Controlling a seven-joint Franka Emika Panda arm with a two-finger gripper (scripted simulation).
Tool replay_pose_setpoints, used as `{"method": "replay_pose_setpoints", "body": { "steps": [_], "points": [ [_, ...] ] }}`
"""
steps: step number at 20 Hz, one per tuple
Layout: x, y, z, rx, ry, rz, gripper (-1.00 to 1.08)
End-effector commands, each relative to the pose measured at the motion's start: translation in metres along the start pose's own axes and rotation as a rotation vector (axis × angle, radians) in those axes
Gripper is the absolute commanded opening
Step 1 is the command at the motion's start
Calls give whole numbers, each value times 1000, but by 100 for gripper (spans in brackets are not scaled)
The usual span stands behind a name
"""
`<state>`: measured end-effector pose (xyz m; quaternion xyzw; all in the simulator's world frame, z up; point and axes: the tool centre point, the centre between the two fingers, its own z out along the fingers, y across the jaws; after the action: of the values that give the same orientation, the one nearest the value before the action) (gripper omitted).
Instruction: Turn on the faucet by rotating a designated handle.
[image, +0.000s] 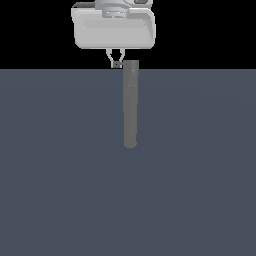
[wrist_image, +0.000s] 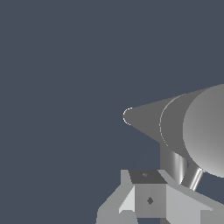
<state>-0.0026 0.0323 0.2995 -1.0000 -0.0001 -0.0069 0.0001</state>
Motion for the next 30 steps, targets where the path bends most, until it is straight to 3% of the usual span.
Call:
{"method": "replay_pose_setpoints", "body": {
  "steps": [1, 9, 10, 11, 22, 23, 24, 30],
  "points": [
    [-4, 9, 0, 0, -3, 3, -100],
    [-24, 48, -1, 0, -13, 4, -100],
    [-24, 48, -1, 0, -13, 4, -100],
    [-16, 23, 0, 3, -3, -31, -100],
    [0, 92, -1, 0, -14, 4, -100],
    [0, 92, -1, 0, -14, 4, -100],
    [-10, 54, 0, 13, -35, -48, -100],
    [10, 70, 0, 8, -28, -31, -100]
  ]
}}
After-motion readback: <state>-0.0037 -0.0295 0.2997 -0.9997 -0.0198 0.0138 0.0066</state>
